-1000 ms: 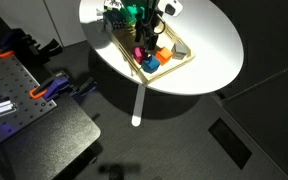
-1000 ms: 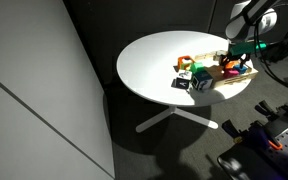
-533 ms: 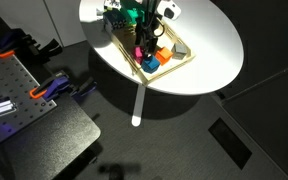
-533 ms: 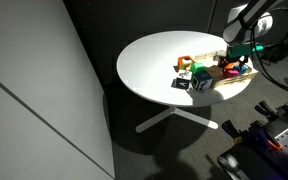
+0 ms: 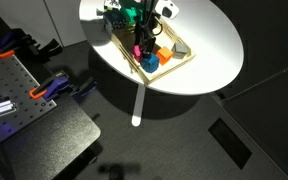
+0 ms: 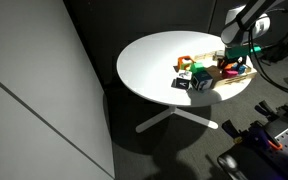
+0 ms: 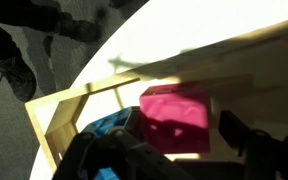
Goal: Move the pink block from the tray to the table
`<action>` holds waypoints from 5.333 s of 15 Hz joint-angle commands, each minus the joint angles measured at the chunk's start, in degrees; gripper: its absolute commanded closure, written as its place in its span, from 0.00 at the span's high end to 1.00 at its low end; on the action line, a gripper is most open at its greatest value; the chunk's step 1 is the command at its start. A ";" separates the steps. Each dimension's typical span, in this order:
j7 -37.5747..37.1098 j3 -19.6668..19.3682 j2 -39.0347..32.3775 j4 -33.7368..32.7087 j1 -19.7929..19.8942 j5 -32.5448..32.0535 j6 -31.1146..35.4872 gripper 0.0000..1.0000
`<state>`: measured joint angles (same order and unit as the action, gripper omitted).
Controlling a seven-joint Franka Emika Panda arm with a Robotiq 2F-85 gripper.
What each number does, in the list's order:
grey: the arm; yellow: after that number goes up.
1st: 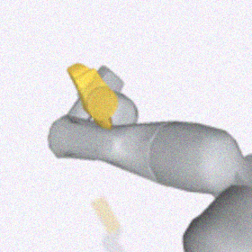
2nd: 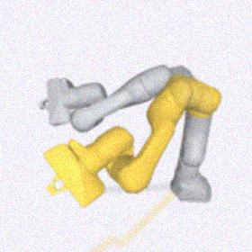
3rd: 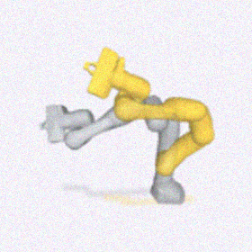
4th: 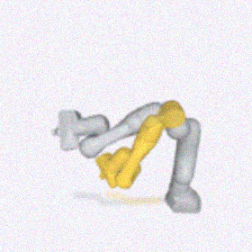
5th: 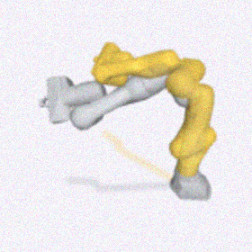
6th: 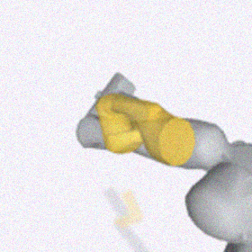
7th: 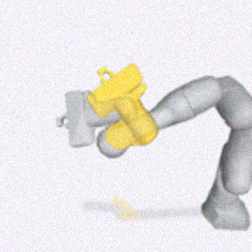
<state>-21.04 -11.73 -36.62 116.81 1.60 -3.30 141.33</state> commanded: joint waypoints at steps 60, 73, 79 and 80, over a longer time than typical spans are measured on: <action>-1.85 8.79 13.99 -0.08 -9.07 -3.29 -4.47 0.27; -3.19 6.97 7.16 -5.87 -9.96 -2.39 8.94 0.93; -1.25 7.64 9.22 -4.58 -8.79 0.09 4.69 1.00; -1.08 7.58 9.56 -4.55 -8.72 0.26 2.93 1.00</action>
<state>-23.54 -4.41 -28.82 112.17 -7.67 -4.79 148.72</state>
